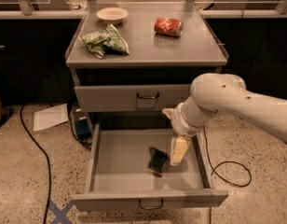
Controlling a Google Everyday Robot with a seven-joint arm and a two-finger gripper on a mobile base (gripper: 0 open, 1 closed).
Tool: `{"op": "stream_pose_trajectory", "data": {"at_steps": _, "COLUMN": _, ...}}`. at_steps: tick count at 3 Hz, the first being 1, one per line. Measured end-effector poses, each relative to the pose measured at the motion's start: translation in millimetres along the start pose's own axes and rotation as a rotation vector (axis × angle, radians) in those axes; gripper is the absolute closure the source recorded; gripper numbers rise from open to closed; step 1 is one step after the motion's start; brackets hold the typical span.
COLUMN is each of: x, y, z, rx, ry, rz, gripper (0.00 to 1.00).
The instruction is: Pick sponge from middle drawer and place on counter
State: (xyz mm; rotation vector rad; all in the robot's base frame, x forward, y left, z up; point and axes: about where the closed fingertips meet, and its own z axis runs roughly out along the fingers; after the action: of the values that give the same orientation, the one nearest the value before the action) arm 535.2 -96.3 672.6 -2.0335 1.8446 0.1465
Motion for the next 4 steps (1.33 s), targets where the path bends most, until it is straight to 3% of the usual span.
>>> {"op": "stream_pose_trajectory", "data": {"at_steps": 1, "x": 4, "y": 4, "z": 53, "rx": -0.103, "ry": -0.012, "rz": -0.155, "gripper": 0.0}}
{"op": "stream_pose_trajectory", "data": {"at_steps": 2, "x": 25, "y": 17, "z": 101, "rx": -0.176, "ry": 0.061, "rz": -0.259, "gripper": 0.0}}
{"op": "stream_pose_trajectory", "data": {"at_steps": 3, "x": 25, "y": 19, "z": 105, "rx": -0.184, "ry": 0.06, "rz": -0.259, "gripper": 0.0}}
{"op": "stream_pose_trajectory", "data": {"at_steps": 4, "x": 27, "y": 17, "z": 143, "rx": -0.201, "ry": 0.072, "rz": -0.252, "gripper": 0.0}}
